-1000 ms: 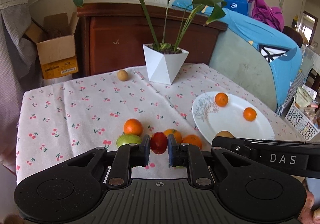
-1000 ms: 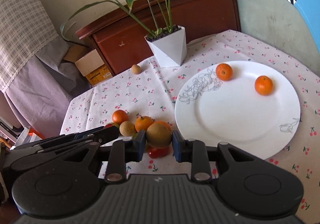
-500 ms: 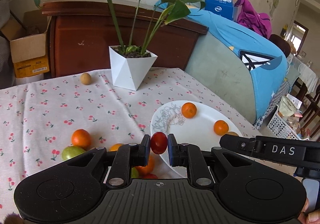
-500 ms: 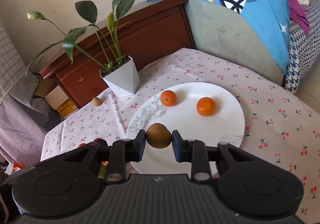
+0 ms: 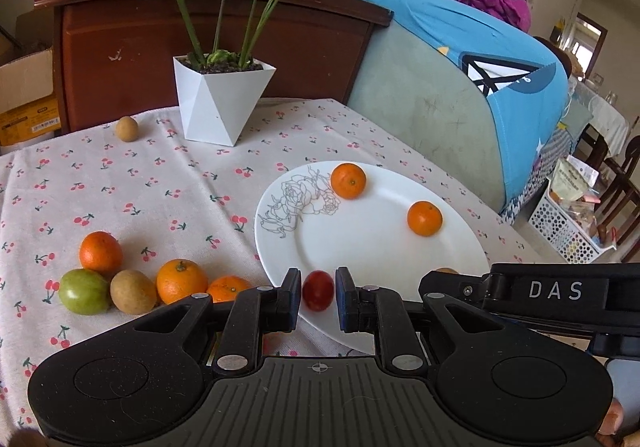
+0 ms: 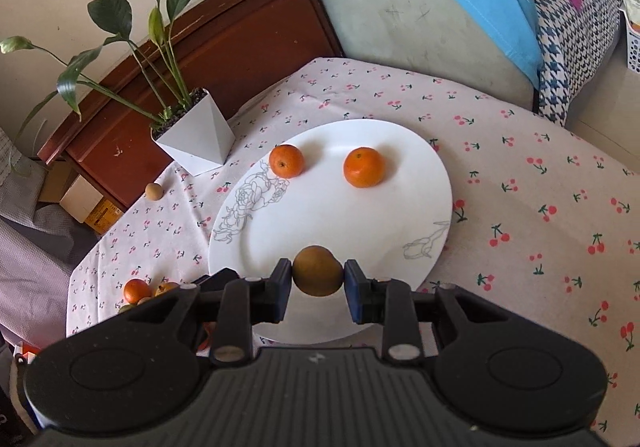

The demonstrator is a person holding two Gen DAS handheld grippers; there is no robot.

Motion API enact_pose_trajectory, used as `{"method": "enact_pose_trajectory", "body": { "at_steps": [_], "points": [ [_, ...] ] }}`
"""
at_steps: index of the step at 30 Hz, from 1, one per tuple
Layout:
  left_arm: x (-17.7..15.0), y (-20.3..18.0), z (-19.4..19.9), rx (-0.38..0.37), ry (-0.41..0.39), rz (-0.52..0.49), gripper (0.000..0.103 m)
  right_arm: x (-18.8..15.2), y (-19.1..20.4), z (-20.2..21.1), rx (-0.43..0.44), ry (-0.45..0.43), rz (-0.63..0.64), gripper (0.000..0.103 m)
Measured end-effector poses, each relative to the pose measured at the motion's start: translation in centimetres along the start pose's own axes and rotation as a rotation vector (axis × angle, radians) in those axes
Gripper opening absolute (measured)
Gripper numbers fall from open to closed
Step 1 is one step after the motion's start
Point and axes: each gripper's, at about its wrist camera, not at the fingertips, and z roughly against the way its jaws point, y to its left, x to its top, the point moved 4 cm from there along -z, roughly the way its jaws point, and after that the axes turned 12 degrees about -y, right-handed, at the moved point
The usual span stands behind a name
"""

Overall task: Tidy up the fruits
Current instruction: 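Carry the kiwi and cherry tomato onto the plate and open both tools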

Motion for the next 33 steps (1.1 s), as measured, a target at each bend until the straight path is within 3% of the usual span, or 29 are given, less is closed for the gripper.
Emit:
{"method": "enact_pose_trajectory", "body": {
  "at_steps": [11,15,17,32,33],
  "points": [
    [0.6,0.5,0.5,0.061,0.031,0.011,0.025,0.3,0.0,0.3,0.009,-0.019,-0.017,0.033],
    [1.0,0.8,1.2,0.074,0.017,0.023,0.04,0.4,0.2,0.4,0.015,-0.022,-0.015,0.034],
    [1.1,0.7,1.5,0.079,0.008,0.016,0.043,0.4,0.3,0.5,0.019,-0.023,-0.014,0.034],
    [0.1,0.5,1.6,0.153,0.035,-0.09,0.044,0.7,0.5,1.2,0.028,-0.035,-0.015,0.036],
    [0.1,0.4,1.4,0.152,0.036,-0.087,0.048,0.7,0.5,1.2,0.027,-0.035,-0.013,0.036]
  ]
}}
